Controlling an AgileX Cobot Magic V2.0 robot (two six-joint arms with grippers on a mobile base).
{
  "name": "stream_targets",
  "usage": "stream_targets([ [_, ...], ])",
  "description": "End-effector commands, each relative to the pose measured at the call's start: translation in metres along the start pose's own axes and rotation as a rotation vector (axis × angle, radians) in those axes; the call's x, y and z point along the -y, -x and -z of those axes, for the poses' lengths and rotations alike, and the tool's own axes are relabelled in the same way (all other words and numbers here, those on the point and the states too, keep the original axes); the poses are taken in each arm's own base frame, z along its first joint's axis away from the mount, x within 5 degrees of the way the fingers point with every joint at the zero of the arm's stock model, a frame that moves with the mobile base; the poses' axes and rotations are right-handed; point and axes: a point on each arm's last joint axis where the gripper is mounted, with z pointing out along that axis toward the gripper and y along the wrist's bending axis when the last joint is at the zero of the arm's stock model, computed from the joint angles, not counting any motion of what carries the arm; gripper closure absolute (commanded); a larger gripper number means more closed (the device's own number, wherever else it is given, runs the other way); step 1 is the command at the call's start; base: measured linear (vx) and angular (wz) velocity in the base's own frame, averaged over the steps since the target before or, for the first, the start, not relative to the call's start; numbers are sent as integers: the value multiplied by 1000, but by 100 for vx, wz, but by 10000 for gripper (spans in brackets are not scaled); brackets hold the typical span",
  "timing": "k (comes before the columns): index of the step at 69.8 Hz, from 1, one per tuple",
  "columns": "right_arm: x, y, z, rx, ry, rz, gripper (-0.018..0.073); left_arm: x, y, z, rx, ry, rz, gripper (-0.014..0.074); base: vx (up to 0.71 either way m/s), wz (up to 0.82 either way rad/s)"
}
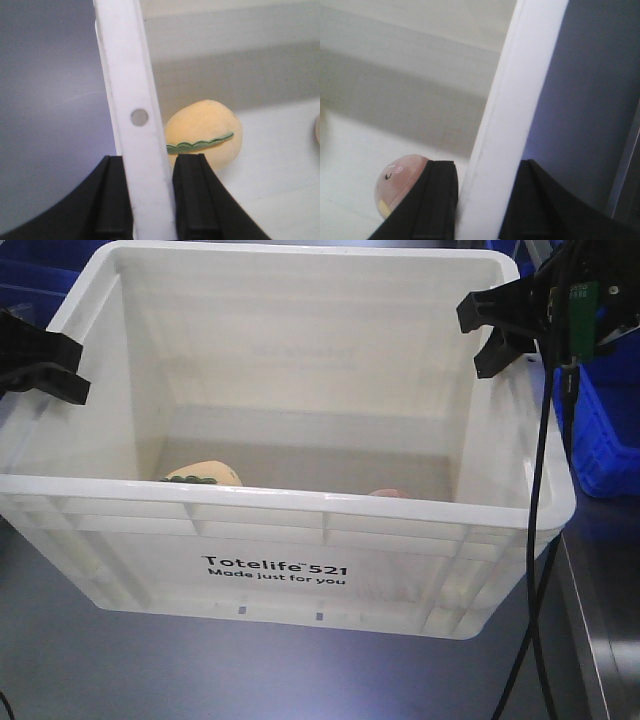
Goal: Place moving items into box and shelve
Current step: 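Hold the white tote by its rims while driving toward the blue-bin shelf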
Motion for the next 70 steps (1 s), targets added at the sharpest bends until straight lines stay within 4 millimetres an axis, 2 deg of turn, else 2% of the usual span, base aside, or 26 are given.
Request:
stream_targets([
  [1,-9,6,33,170,61,35,571,13,11,26,179,-58,-10,613,43,-26],
  [70,-9,6,33,170,61,35,571,13,11,26,178,-58,-10,613,45,-14],
])
